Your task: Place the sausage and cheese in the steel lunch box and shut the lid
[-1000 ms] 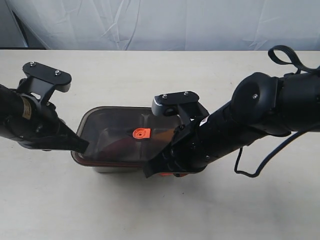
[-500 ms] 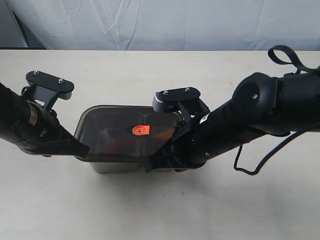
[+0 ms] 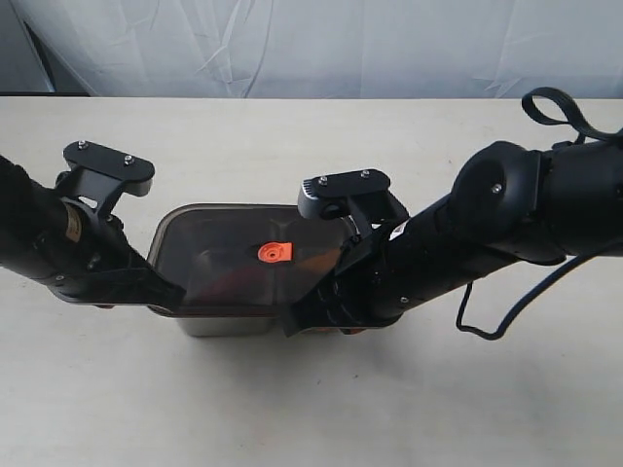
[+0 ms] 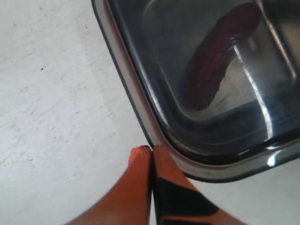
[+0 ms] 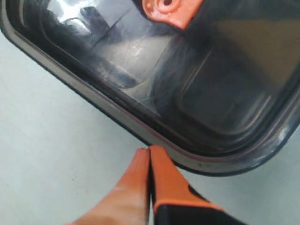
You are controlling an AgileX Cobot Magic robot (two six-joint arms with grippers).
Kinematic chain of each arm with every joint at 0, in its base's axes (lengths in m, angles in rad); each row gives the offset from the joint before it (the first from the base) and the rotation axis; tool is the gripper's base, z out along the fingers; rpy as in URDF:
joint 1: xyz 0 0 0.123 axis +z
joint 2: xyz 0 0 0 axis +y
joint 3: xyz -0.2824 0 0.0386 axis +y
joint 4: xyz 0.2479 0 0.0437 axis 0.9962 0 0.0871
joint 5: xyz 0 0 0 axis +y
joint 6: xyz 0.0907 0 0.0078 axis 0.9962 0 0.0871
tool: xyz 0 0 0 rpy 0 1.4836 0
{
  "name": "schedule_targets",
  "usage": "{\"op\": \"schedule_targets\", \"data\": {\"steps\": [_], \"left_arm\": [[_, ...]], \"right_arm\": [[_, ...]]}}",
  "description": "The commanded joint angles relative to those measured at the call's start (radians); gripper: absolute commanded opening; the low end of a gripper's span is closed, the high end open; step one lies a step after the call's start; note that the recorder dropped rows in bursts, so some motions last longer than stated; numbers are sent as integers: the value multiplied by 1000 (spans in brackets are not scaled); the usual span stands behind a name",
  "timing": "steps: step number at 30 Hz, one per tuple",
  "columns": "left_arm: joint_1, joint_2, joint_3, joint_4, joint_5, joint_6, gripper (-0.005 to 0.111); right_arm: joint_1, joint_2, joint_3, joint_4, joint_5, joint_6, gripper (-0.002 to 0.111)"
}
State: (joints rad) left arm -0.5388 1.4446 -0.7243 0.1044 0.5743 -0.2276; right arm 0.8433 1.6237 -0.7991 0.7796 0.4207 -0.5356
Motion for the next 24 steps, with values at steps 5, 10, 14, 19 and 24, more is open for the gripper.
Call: {"op": "schedule_targets", "data": {"steps": [5, 10, 14, 19, 24], "left_arm": [[-1, 48, -6, -11, -38, 5, 0], [-1, 46, -10, -11, -79, 5, 0], [-1, 46, -10, -13, -89, 5, 0], [-1, 46, -10, -13, -81, 5, 0], [-1, 46, -10, -13, -79, 5, 0]], "right_arm": [[-6, -4, -4, -11, -7, 0, 0], [-6, -4, -4, -20, -9, 0, 0], [-6, -4, -4, -28, -9, 0, 0], [-6, -31, -4, -66, -9, 35, 0], [-6, -83, -4, -149, -4, 104, 0]]}}
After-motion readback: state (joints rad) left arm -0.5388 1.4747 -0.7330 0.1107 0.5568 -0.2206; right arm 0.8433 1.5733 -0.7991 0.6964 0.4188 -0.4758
